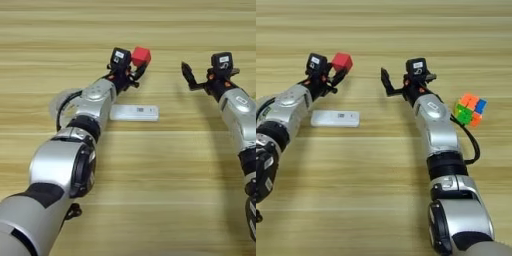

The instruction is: Move the objects on the table

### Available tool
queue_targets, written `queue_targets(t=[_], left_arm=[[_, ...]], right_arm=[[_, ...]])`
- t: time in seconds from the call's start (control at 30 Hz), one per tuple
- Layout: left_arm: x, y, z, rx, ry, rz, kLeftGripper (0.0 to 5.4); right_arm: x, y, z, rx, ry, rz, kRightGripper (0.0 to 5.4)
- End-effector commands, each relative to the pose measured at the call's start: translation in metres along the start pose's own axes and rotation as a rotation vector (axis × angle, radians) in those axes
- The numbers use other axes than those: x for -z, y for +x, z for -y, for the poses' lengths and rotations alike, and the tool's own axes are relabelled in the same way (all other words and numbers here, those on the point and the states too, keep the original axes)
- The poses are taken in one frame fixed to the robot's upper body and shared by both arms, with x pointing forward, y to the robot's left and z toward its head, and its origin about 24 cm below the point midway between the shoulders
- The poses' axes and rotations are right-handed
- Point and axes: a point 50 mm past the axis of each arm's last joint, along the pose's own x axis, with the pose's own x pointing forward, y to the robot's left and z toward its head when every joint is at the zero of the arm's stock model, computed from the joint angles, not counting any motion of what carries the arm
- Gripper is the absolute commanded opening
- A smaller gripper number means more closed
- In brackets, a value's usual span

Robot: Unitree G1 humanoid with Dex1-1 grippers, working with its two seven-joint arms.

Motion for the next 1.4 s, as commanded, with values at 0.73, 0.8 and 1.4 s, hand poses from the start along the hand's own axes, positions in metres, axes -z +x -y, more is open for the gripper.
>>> queue_targets(t=[0.73,0.8,1.4], left_arm=[[-0.062,-0.046,-0.071,-0.179,0.111,0.209,2.24],[-0.062,-0.053,-0.078,-0.200,0.113,0.198,2.24],[-0.030,-0.112,-0.139,-0.423,0.129,0.045,2.24]], right_arm=[[0.002,0.001,-0.002,0.001,0.011,0.000,5.40],[0.003,0.001,-0.002,0.000,0.012,0.000,5.40],[0.004,0.003,-0.002,-0.003,0.018,-0.001,5.40]])
